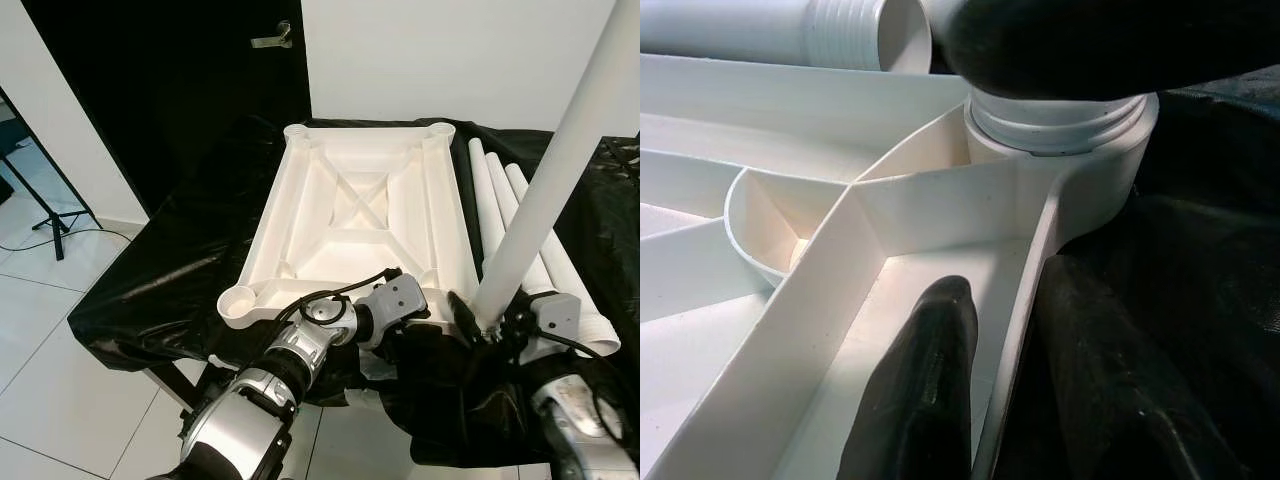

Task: Building children table

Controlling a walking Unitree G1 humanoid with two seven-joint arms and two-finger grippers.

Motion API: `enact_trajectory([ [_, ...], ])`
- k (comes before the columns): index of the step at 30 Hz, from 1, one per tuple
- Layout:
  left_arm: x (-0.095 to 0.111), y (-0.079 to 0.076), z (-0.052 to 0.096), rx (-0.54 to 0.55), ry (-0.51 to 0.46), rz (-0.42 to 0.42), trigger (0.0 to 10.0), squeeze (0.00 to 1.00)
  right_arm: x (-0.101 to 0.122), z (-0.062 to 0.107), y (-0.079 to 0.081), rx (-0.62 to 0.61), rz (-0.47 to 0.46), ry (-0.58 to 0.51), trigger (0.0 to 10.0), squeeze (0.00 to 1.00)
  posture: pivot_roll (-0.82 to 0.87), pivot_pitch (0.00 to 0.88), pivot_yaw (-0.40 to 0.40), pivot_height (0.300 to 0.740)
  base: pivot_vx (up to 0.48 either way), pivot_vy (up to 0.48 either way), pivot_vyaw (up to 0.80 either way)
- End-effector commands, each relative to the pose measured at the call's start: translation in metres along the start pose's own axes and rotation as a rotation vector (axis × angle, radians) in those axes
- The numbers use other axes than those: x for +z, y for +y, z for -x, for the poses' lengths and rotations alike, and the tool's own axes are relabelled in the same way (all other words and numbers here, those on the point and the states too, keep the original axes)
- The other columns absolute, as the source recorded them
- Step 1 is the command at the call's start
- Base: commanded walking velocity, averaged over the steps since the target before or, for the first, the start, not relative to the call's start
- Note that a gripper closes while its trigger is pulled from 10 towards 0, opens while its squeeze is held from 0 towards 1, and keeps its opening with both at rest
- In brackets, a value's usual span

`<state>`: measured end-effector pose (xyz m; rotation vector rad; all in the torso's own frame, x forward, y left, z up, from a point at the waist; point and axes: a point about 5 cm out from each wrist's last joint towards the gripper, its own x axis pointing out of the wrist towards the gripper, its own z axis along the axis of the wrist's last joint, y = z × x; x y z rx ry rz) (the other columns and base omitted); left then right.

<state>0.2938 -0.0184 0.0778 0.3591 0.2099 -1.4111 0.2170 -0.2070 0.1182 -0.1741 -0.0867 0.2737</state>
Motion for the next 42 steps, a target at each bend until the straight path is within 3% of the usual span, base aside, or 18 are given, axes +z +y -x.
enact_trajectory([
  [1, -0.042, -0.017, 0.003, 0.036, 0.156, 0.114, 10.0, 0.0, -0.002, 0.001, -0.002, 0.037, 0.009, 0.015, 10.0, 0.0, 0.08, 0.0, 0.041, 0.74, 0.0, 0.0, 0.0],
  [7, -0.042, -0.017, 0.003, 0.036, 0.155, 0.114, 10.0, 0.0, 0.0, 0.002, -0.014, 0.06, 0.04, 0.032, 10.0, 0.0, 0.08, 0.0, 0.044, 0.74, 0.0, 0.0, 0.0],
  [8, -0.042, -0.017, 0.003, 0.035, 0.155, 0.114, 10.0, 0.0, 0.0, 0.002, -0.018, 0.071, 0.041, 0.037, 3.4, 0.0, 0.08, 0.0, 0.044, 0.74, 0.0, 0.0, 0.0],
  [9, -0.042, -0.017, 0.003, 0.035, 0.155, 0.114, 10.0, 0.0, 0.0, 0.002, -0.018, 0.071, 0.041, 0.037, 3.4, 0.0, 0.08, 0.0, 0.044, 0.74, 0.0, 0.0, 0.0],
  [10, -0.042, -0.017, 0.003, 0.034, 0.155, 0.114, 10.0, 0.0, 0.0, 0.003, -0.019, 0.089, 0.03, 0.043, 0.0, 0.0, 0.08, 0.0, 0.045, 0.74, 0.0, 0.0, 0.0],
  [14, -0.042, -0.017, 0.003, 0.033, 0.155, 0.115, 10.0, 0.0, 0.0, 0.004, -0.016, 0.1, 0.013, 0.044, 0.0, 0.0, 0.08, 0.0, 0.045, 0.74, 0.0, 0.0, 0.0],
  [15, -0.042, -0.017, 0.003, 0.035, 0.154, 0.116, 10.0, 0.0, 0.0, 0.006, -0.007, 0.039, -0.048, 0.018, 0.0, 0.0, 0.08, 0.0, 0.043, 0.74, 0.0, 0.0, 0.0],
  [17, -0.042, -0.017, 0.003, 0.035, 0.154, 0.116, 10.0, 0.0, 0.0, 0.006, -0.007, 0.039, -0.048, 0.018, 0.0, 0.0, 0.08, 0.0, 0.043, 0.74, 0.0, 0.0, 0.0],
  [21, -0.042, -0.016, 0.003, 0.04, 0.155, 0.116, 10.0, 0.0, -0.004, 0.01, 0.003, -0.202, -0.105, -0.004, 0.0, 0.0, 0.09, 0.0, 0.042, 0.74, 0.0, 0.0, 0.0],
  [25, -0.043, -0.017, 0.004, 0.039, 0.157, 0.117, 10.0, 0.0, -0.007, 0.013, 0.006, -0.284, -0.114, 0.001, 0.0, 0.0, 0.08, 0.0, 0.044, 0.74, 0.0, 0.0, 0.0],
  [34, -0.042, -0.016, 0.003, 0.038, 0.158, 0.115, 10.0, 0.0, -0.006, 0.009, 0.005, -0.291, -0.116, -0.001, 0.0, 0.0, 0.08, 0.0, 0.043, 0.74, 0.0, 0.0, 0.0],
  [35, -0.041, -0.016, 0.003, 0.039, 0.157, 0.114, 10.0, 0.0, -0.006, 0.006, 0.006, -0.268, -0.12, 0.0, 10.0, 0.0, 0.08, 0.0, 0.043, 0.74, 0.0, 0.0, 0.0],
  [40, -0.04, -0.016, 0.002, 0.039, 0.154, 0.112, 10.0, 0.0, -0.004, 0.001, 0.013, -0.198, -0.109, 0.014, 10.0, 0.0, 0.08, 0.0, 0.041, 0.74, 0.0, 0.0, 0.0],
  [41, -0.04, -0.016, 0.002, 0.041, 0.155, 0.112, 10.0, 0.0, -0.001, -0.001, 0.013, -0.182, -0.105, -0.007, 10.0, 1.0, 0.08, 0.0, 0.039, 0.74, 0.0, 0.0, 0.0],
  [42, -0.04, -0.016, 0.002, 0.041, 0.155, 0.112, 10.0, 0.0, -0.001, -0.001, 0.013, -0.182, -0.105, -0.007, 10.0, 1.0, 0.08, 0.0, 0.039, 0.74, 0.0, 0.0, 0.0],
])
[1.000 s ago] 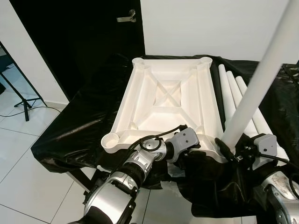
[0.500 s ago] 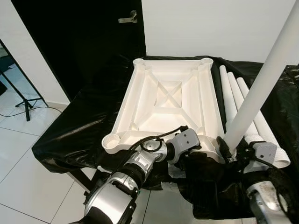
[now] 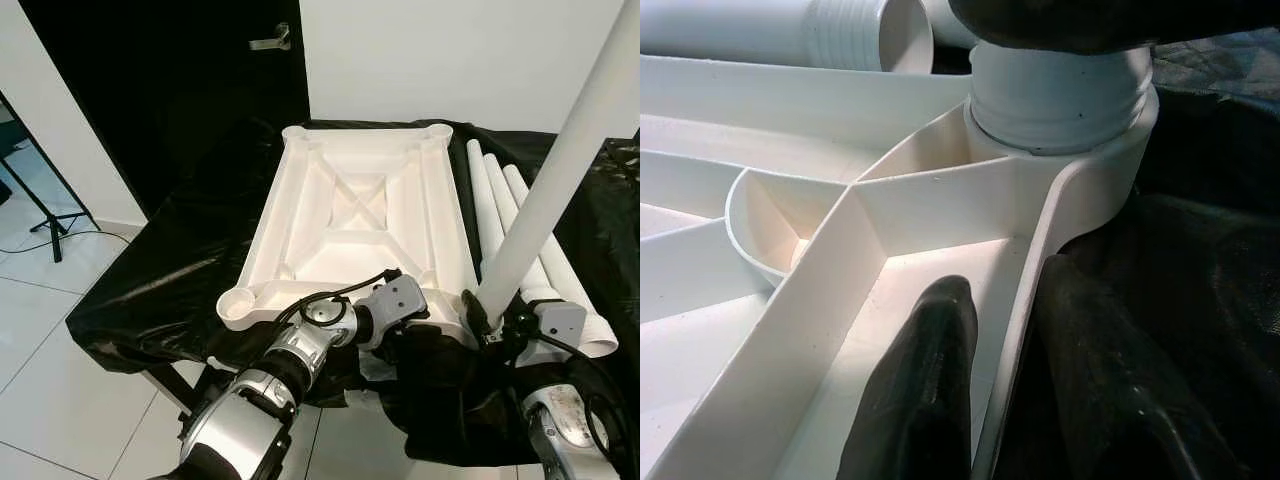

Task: Building children table

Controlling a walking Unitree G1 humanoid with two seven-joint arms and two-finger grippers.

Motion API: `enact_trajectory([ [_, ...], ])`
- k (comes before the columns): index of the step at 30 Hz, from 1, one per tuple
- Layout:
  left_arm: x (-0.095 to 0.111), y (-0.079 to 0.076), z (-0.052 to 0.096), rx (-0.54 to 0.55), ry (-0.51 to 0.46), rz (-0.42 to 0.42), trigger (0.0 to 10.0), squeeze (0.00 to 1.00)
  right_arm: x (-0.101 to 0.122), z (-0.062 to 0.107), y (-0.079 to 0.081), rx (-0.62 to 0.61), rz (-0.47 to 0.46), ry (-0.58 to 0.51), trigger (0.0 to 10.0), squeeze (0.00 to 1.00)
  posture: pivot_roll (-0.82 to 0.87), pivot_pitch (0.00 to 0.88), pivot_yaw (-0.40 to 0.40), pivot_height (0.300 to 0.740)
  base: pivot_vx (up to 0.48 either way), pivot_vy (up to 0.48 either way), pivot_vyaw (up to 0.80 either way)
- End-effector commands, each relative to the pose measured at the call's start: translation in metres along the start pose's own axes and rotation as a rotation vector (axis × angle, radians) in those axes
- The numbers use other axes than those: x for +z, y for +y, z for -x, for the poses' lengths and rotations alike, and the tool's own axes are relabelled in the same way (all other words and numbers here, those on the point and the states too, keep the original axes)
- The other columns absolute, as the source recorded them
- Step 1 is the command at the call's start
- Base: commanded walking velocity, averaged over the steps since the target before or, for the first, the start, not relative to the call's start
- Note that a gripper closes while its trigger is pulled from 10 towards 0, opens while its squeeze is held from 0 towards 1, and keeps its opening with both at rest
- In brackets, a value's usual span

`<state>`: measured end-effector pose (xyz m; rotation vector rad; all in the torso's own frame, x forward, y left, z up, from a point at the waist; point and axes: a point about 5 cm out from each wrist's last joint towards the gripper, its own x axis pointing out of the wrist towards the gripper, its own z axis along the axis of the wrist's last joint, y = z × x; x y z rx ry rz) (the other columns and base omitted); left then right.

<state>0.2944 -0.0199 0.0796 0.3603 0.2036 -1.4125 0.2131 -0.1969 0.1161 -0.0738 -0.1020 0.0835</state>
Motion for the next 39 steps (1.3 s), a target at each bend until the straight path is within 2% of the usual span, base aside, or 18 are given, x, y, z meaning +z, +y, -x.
enact_trajectory([
  [1, -0.043, -0.017, 0.003, 0.042, 0.159, 0.117, 10.0, 0.0, 0.0, -0.002, 0.002, 0.018, -0.015, -0.003, 10.0, 1.0, 0.08, 0.0, 0.039, 0.74, 0.0, 0.0, 0.0],
  [6, -0.043, -0.016, 0.003, 0.045, 0.159, 0.119, 10.0, 0.0, 0.004, -0.006, 0.0, 0.049, 0.013, -0.017, 10.0, 0.97, 0.07, 0.0, 0.041, 0.74, 0.0, 0.0, 0.0],
  [7, -0.043, -0.017, 0.003, 0.043, 0.16, 0.12, 10.0, 0.0, 0.007, -0.009, -0.002, 0.108, 0.051, -0.02, 10.0, 0.0, 0.07, 0.0, 0.044, 0.74, 0.0, 0.0, 0.0],
  [11, -0.043, -0.017, 0.003, 0.04, 0.159, 0.119, 10.0, 0.0, 0.009, -0.01, -0.002, 0.183, 0.091, -0.017, 10.0, 0.0, 0.07, 0.0, 0.045, 0.74, 0.0, 0.0, 0.0],
  [16, -0.042, -0.017, 0.002, 0.04, 0.159, 0.117, 10.0, 0.0, 0.009, -0.009, -0.002, 0.24, 0.097, 0.004, 10.0, 0.0, 0.07, 0.0, 0.046, 0.74, 0.0, 0.0, 0.0],
  [17, -0.042, -0.017, 0.002, 0.04, 0.158, 0.117, 10.0, 0.0, 0.007, -0.008, -0.002, 0.264, 0.094, 0.019, 9.6, 0.0, 0.06, 0.0, 0.047, 0.74, 0.0, 0.0, 0.0],
  [18, -0.042, -0.017, 0.002, 0.041, 0.159, 0.116, 10.0, 0.0, 0.006, -0.006, -0.003, 0.291, 0.087, 0.038, 0.5, 0.0, 0.06, 0.0, 0.048, 0.74, 0.0, 0.0, 0.0],
  [20, -0.042, -0.017, 0.002, 0.041, 0.159, 0.116, 10.0, 0.0, 0.006, -0.006, -0.003, 0.291, 0.087, 0.038, 0.5, 0.0, 0.06, 0.0, 0.048, 0.74, 0.0, 0.0, 0.0],
  [21, -0.042, -0.016, 0.002, 0.042, 0.16, 0.115, 10.0, 0.0, 0.003, -0.003, -0.003, 0.326, 0.086, 0.059, 0.0, 0.0, 0.06, 0.0, 0.047, 0.74, 0.0, 0.0, 0.0],
  [23, -0.041, -0.016, 0.003, 0.043, 0.16, 0.114, 10.0, 0.0, -0.002, 0.002, -0.003, 0.367, 0.069, 0.1, 0.0, 0.0, 0.06, 0.0, 0.047, 0.74, 0.0, 0.0, 0.0],
  [26, -0.042, -0.015, 0.003, 0.044, 0.16, 0.113, 10.0, 0.0, -0.004, 0.003, -0.003, 0.363, 0.051, 0.113, 0.0, 0.0, 0.06, 0.0, 0.047, 0.74, 0.0, 0.0, 0.0],
  [29, -0.041, -0.014, 0.003, 0.046, 0.16, 0.11, 10.0, 0.0, -0.009, 0.003, 0.004, 0.255, -0.008, 0.107, 0.0, 0.0, 0.07, 0.0, 0.047, 0.74, 0.0, 0.0, 0.0],
  [32, -0.041, -0.014, 0.003, 0.046, 0.16, 0.11, 10.0, 0.0, -0.009, 0.003, 0.004, 0.255, -0.008, 0.107, 0.0, 0.0, 0.07, 0.0, 0.047, 0.74, 0.0, 0.0, 0.0],
  [33, -0.041, -0.014, 0.003, 0.047, 0.16, 0.109, 10.0, 0.0, -0.01, 0.003, 0.006, 0.197, -0.023, 0.092, 0.0, 0.0, 0.07, 0.0, 0.046, 0.74, 0.0, 0.0, 0.0],
  [34, -0.041, -0.014, 0.003, 0.047, 0.16, 0.109, 10.0, 0.0, -0.01, 0.003, 0.006, 0.197, -0.023, 0.092, 0.0, 0.0, 0.07, 0.0, 0.046, 0.74, 0.0, 0.0, 0.0],
  [36, -0.041, -0.013, 0.004, 0.05, 0.162, 0.108, 10.0, 0.0, -0.009, 0.003, 0.006, 0.051, -0.044, 0.045, 0.0, 0.0, 0.08, 0.0, 0.046, 0.74, 0.0, 0.0, 0.0],
  [37, -0.041, -0.013, 0.004, 0.05, 0.162, 0.108, 10.0, 0.0, -0.009, 0.003, 0.006, 0.051, -0.044, 0.045, 0.0, 0.0, 0.08, 0.0, 0.046, 0.74, 0.0, 0.0, 0.0],
  [39, -0.042, -0.013, 0.005, 0.048, 0.167, 0.106, 10.0, 0.0, -0.008, -0.001, 0.001, -0.037, -0.043, 0.018, 0.0, 0.0, 0.08, 0.0, 0.048, 0.74, 0.0, 0.0, 0.0],
])
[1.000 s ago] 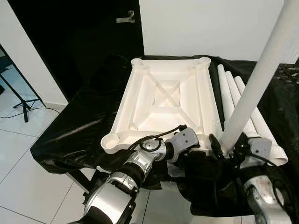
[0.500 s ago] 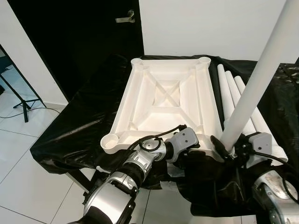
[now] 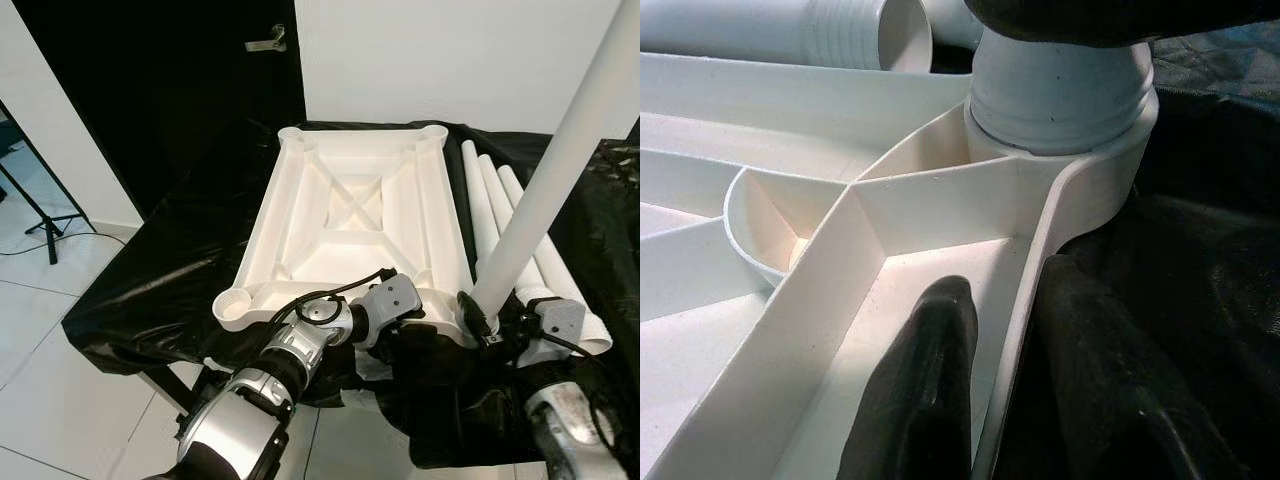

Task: Building children table

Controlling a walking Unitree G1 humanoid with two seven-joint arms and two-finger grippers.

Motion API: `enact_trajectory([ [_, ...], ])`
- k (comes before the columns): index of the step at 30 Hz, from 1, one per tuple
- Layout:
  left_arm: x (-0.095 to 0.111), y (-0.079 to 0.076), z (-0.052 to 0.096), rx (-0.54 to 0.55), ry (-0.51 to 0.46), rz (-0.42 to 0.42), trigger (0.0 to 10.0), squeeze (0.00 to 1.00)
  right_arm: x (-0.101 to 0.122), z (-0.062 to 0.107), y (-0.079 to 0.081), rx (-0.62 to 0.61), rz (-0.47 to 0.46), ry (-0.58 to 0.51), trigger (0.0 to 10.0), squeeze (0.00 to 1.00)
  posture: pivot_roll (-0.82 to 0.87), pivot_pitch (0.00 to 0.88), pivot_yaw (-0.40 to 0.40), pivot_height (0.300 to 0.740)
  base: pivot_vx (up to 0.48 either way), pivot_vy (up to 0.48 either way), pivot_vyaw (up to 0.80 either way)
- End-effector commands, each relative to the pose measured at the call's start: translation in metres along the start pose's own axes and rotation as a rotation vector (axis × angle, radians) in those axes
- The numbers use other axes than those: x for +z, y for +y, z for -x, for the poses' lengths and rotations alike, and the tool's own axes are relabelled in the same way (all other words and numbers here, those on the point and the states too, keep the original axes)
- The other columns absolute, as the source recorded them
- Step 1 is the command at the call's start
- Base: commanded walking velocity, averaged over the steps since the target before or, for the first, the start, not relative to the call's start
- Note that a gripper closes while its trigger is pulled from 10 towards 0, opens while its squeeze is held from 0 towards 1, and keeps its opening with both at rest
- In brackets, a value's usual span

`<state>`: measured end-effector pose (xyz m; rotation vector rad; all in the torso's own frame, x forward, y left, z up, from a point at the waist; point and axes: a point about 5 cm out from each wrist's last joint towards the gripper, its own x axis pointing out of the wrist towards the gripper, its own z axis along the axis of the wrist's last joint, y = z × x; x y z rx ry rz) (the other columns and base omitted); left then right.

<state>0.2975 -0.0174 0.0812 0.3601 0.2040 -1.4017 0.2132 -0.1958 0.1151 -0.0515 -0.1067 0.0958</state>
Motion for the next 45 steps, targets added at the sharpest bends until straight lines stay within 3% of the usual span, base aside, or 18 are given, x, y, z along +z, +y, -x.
enact_trajectory([
  [1, -0.043, -0.017, 0.003, 0.038, 0.166, 0.103, 10.0, 0.0, -0.007, -0.001, -0.001, -0.048, -0.02, 0.023, 0.0, 0.0, 0.08, 0.0, 0.048, 0.74, 0.0, 0.0, 0.0],
  [6, -0.043, -0.017, 0.003, 0.038, 0.169, 0.101, 10.0, 0.0, -0.005, -0.005, -0.003, -0.061, -0.008, 0.011, 0.0, 0.0, 0.08, 0.0, 0.046, 0.74, 0.0, 0.0, 0.0],
  [7, -0.043, -0.017, 0.003, 0.039, 0.168, 0.1, 10.0, 0.0, -0.005, -0.006, -0.002, -0.056, -0.004, 0.013, 4.9, 0.0, 0.08, 0.0, 0.045, 0.74, 0.0, 0.0, 0.0],
  [9, -0.043, -0.017, 0.003, 0.039, 0.168, 0.1, 10.0, 0.0, -0.005, -0.006, -0.002, -0.056, -0.004, 0.013, 4.9, 0.0, 0.08, 0.0, 0.045, 0.74, 0.0, 0.0, 0.0],
  [10, -0.043, -0.016, 0.003, 0.04, 0.167, 0.1, 10.0, 0.0, -0.005, -0.006, 0.0, -0.045, -0.001, 0.016, 10.0, 0.0, 0.08, 0.0, 0.044, 0.74, 0.0, 0.0, 0.0],
  [12, -0.043, -0.016, 0.003, 0.04, 0.167, 0.1, 10.0, 0.0, -0.005, -0.006, 0.0, -0.045, -0.001, 0.016, 10.0, 0.0, 0.08, 0.0, 0.044, 0.74, 0.0, 0.0, 0.0],
  [13, -0.043, -0.017, 0.003, 0.038, 0.167, 0.101, 10.0, 0.0, -0.004, -0.008, 0.002, -0.003, -0.004, 0.016, 10.0, 1.0, 0.08, 0.0, 0.043, 0.74, 0.0, 0.0, 0.0],
  [16, -0.043, -0.018, 0.002, 0.036, 0.166, 0.103, 10.0, 0.0, -0.002, -0.01, 0.003, 0.043, 0.005, 0.015, 10.0, 1.0, 0.08, 0.0, 0.042, 0.74, 0.0, 0.0, 0.0],
  [17, -0.044, -0.02, 0.001, 0.031, 0.165, 0.107, 10.0, 0.0, 0.0, -0.012, 0.003, 0.15, 0.033, 0.025, 10.0, 0.0, 0.08, 0.0, 0.04, 0.74, 0.0, 0.0, 0.0],
  [28, -0.044, -0.021, 0.001, 0.034, 0.162, 0.114, 10.0, 0.0, -0.004, -0.009, -0.011, 0.337, 0.097, 0.102, 10.0, 0.0, 0.08, 0.0, 0.039, 0.74, 0.0, 0.0, 0.0],
  [30, -0.044, -0.021, 0.001, 0.035, 0.161, 0.114, 10.0, 0.0, -0.005, -0.005, -0.015, 0.401, 0.099, 0.137, 0.0, 0.0, 0.07, 0.0, 0.038, 0.74, 0.0, 0.0, 0.0],
  [39, -0.043, -0.021, -0.001, 0.035, 0.158, 0.114, 10.0, 0.0, -0.01, 0.003, -0.009, 0.45, 0.068, 0.181, 0.0, 0.0, 0.07, 0.0, 0.038, 0.74, 0.0, 0.0, 0.0],
  [45, -0.043, -0.022, -0.001, 0.032, 0.157, 0.116, 10.0, 0.0, -0.013, 0.005, 0.004, 0.379, -0.011, 0.155, 0.0, 0.0, 0.07, 0.0, 0.038, 0.74, 0.0, 0.0, 0.0],
])
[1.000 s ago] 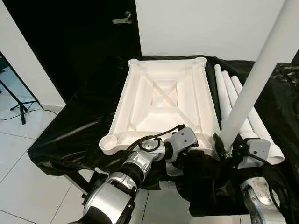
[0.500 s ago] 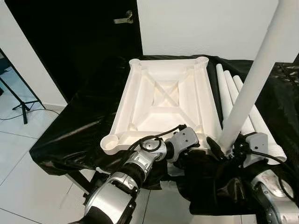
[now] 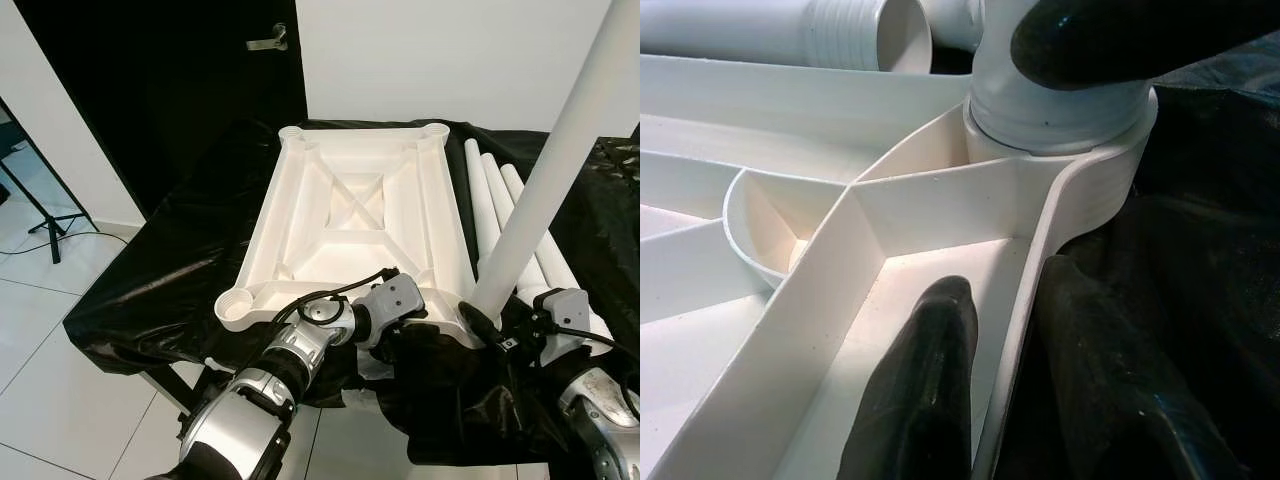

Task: Building children table

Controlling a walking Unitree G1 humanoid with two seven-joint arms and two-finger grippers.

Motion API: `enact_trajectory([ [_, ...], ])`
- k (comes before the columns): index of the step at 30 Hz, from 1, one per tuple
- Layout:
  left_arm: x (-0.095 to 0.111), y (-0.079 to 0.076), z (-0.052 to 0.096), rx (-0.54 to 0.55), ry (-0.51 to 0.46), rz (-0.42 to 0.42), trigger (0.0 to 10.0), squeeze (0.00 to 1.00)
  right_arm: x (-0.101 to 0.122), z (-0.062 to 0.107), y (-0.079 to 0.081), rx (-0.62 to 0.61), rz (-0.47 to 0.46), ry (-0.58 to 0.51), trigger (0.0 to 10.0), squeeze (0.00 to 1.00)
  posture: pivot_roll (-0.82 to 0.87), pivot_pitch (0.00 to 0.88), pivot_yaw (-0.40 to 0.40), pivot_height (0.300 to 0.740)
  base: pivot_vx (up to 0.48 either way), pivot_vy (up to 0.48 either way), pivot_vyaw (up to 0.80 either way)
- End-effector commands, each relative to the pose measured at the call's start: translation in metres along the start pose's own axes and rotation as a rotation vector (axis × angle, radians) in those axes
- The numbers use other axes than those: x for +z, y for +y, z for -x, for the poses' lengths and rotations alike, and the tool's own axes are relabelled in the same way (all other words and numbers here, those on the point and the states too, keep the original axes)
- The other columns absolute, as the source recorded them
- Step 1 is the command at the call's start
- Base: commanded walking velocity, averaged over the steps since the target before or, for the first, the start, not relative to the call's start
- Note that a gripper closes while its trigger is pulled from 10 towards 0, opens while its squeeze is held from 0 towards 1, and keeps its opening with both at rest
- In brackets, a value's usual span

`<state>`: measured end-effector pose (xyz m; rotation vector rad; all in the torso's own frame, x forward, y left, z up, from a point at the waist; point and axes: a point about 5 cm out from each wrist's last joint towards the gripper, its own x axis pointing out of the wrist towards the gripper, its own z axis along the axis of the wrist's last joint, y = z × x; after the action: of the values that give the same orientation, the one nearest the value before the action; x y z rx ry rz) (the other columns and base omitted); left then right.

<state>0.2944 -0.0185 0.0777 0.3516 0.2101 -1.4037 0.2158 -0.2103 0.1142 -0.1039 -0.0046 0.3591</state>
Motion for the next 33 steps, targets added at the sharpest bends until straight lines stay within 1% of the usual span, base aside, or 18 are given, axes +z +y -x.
enact_trajectory([
  [1, -0.041, -0.018, 0.001, 0.036, 0.158, 0.108, 10.0, 0.0, -0.01, -0.002, 0.02, 0.012, -0.066, 0.016, 0.0, 0.0, 0.08, 0.0, 0.037, 0.74, 0.0, 0.0, 0.0],
  [2, -0.041, -0.018, 0.001, 0.037, 0.159, 0.109, 10.0, 0.0, -0.009, -0.002, 0.019, -0.123, -0.076, -0.023, 0.0, 0.0, 0.08, 0.0, 0.034, 0.74, 0.0, 0.0, 0.0],
  [3, -0.041, -0.018, 0.001, 0.037, 0.159, 0.109, 10.0, 0.0, -0.009, -0.002, 0.019, -0.123, -0.076, -0.023, 0.0, 0.0, 0.08, 0.0, 0.034, 0.74, 0.0, 0.0, 0.0],
  [5, -0.042, -0.018, 0.002, 0.039, 0.159, 0.11, 10.0, 0.0, -0.009, 0.0, 0.016, -0.281, -0.08, -0.054, 0.0, 0.0, 0.09, 0.0, 0.035, 0.74, 0.0, 0.0, 0.0],
  [9, -0.042, -0.018, 0.002, 0.04, 0.161, 0.11, 10.0, 0.0, -0.009, 0.002, 0.009, -0.373, -0.063, -0.061, 0.0, 0.0, 0.08, 0.0, 0.035, 0.74, 0.0, 0.0, 0.0],
  [11, -0.042, -0.017, 0.002, 0.041, 0.162, 0.109, 10.0, 0.0, -0.008, 0.001, 0.008, -0.378, -0.056, -0.062, 0.0, 0.0, 0.08, 0.0, 0.035, 0.74, 0.0, 0.0, 0.0],
  [12, -0.042, -0.017, 0.002, 0.041, 0.162, 0.107, 10.0, 0.0, -0.007, -0.001, 0.009, -0.363, -0.048, -0.062, 1.7, 0.0, 0.08, 0.0, 0.035, 0.74, 0.0, 0.0, 0.0],
  [13, -0.041, -0.017, 0.002, 0.042, 0.161, 0.106, 10.0, 0.0, -0.006, -0.003, 0.011, -0.348, -0.043, -0.062, 8.1, 0.0, 0.08, 0.0, 0.035, 0.74, 0.0, 0.0, 0.0],
  [14, -0.041, -0.016, 0.002, 0.043, 0.161, 0.106, 10.0, 0.0, -0.006, -0.003, 0.012, -0.339, -0.041, -0.062, 8.1, 0.0, 0.08, 0.0, 0.035, 0.74, 0.0, 0.0, 0.0],
  [15, -0.041, -0.016, 0.002, 0.044, 0.16, 0.105, 10.0, 0.0, -0.005, -0.005, 0.013, -0.325, -0.034, -0.061, 10.0, 0.0, 0.08, 0.0, 0.035, 0.74, 0.0, 0.0, 0.0],
  [16, -0.041, -0.016, 0.002, 0.044, 0.16, 0.105, 10.0, 0.0, -0.005, -0.005, 0.013, -0.325, -0.034, -0.061, 10.0, 0.0, 0.08, 0.0, 0.035, 0.74, 0.0, 0.0, 0.0],
  [17, -0.04, -0.016, 0.002, 0.045, 0.159, 0.104, 10.0, 0.0, -0.004, -0.007, 0.015, -0.306, -0.029, -0.071, 10.0, 1.0, 0.08, 0.0, 0.035, 0.74, 0.0, 0.0, 0.0],
  [21, -0.04, -0.016, 0.002, 0.045, 0.158, 0.104, 10.0, 0.0, -0.003, -0.008, 0.016, -0.299, -0.029, -0.079, 10.0, 1.0, 0.08, 0.0, 0.035, 0.74, 0.0, 0.0, 0.0],
  [23, -0.04, -0.016, 0.002, 0.044, 0.159, 0.104, 10.0, 0.0, -0.001, -0.009, 0.017, -0.194, 0.016, -0.067, 10.0, 1.0, 0.08, 0.0, 0.036, 0.74, 0.0, 0.0, 0.0],
  [25, -0.04, -0.016, 0.002, 0.044, 0.159, 0.104, 10.0, 0.0, -0.001, -0.01, 0.017, -0.164, 0.028, -0.063, 10.0, 1.0, 0.08, 0.0, 0.036, 0.74, 0.0, 0.0, 0.0],
  [26, -0.04, -0.016, 0.002, 0.044, 0.159, 0.104, 10.0, 0.0, -0.001, -0.01, 0.016, -0.138, 0.04, -0.053, 10.0, 0.0, 0.07, 0.0, 0.035, 0.74, 0.0, 0.0, 0.0],
  [28, -0.04, -0.016, 0.002, 0.044, 0.159, 0.104, 10.0, 0.0, -0.001, -0.009, 0.014, -0.124, 0.049, -0.047, 10.0, 0.0, 0.07, 0.0, 0.035, 0.74, 0.0, 0.0, 0.0],
  [33, -0.04, -0.017, 0.001, 0.042, 0.156, 0.105, 10.0, 0.0, -0.001, -0.005, 0.002, -0.016, 0.087, -0.003, 10.0, 0.0, 0.07, 0.0, 0.034, 0.74, 0.0, 0.0, 0.0],
])
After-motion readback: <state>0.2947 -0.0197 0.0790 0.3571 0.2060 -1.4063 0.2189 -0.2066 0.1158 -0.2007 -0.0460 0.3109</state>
